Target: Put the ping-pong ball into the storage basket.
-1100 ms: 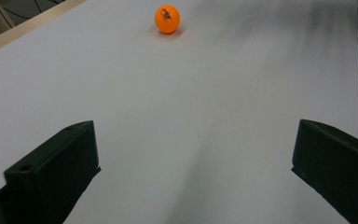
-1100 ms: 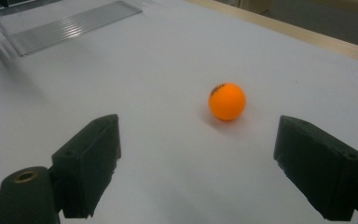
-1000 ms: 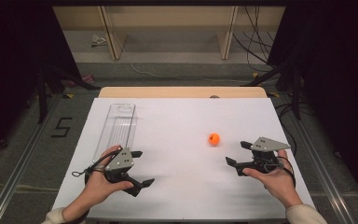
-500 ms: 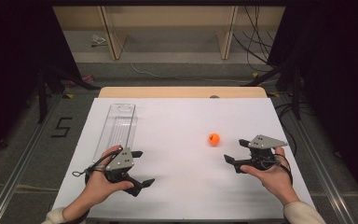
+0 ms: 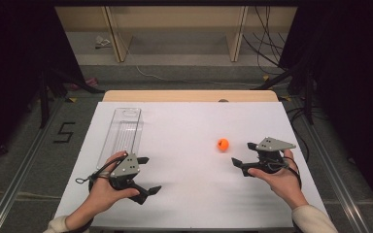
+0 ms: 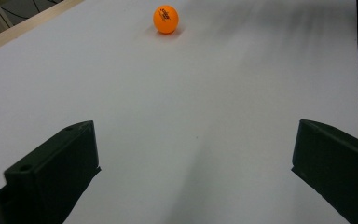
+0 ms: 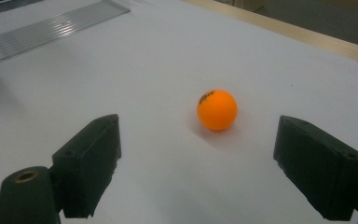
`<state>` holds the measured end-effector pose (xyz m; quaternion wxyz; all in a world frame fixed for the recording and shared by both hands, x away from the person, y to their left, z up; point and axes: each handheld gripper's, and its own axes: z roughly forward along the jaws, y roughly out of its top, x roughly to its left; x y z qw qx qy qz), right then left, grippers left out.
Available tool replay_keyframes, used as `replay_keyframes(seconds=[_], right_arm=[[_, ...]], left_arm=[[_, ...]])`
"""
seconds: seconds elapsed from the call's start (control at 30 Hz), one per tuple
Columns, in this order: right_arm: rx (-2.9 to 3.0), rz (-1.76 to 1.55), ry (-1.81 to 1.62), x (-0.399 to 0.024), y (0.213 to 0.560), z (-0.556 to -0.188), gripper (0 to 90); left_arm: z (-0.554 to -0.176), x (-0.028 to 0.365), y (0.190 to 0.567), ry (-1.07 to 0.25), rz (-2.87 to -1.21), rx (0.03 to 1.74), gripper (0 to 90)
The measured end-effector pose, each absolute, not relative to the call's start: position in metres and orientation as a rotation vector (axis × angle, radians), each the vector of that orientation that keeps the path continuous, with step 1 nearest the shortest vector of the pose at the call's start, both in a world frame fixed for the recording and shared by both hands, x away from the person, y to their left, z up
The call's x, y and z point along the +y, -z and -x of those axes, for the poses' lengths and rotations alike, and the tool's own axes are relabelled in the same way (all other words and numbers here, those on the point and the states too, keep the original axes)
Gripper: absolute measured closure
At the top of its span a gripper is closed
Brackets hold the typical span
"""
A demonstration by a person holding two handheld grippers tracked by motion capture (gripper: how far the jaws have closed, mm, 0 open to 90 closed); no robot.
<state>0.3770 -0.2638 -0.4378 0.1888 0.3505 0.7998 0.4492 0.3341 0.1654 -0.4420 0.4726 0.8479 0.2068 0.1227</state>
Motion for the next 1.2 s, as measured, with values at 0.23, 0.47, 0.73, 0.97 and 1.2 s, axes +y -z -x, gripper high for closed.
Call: replay_keyframes(seconds=[0.23, 0.47, 0.73, 0.97, 1.2], right_arm=[[2.255, -0.990, -1.256, -0.261, 0.439, -0.382, 15.8], [2.260, -0.992, -1.255, -0.259, 0.441, -0.387, 15.9], [2.263, -1.002, -1.245, -0.256, 0.443, -0.396, 15.9], [2.262, -1.012, -1.236, -0.254, 0.445, -0.403, 15.9], [2.261, -1.022, -1.230, -0.252, 0.447, -0.410, 15.9]], left_arm=[[-0.334, 0.165, 0.442, -0.298, -2.077, 0.506, 0.0], [-0.334, 0.165, 0.442, -0.296, -2.077, 0.506, 0.0], [-0.334, 0.165, 0.442, -0.294, -2.076, 0.507, 0.0], [-0.335, 0.166, 0.442, -0.293, -2.074, 0.506, 0.0], [-0.334, 0.166, 0.442, -0.293, -2.074, 0.506, 0.0]])
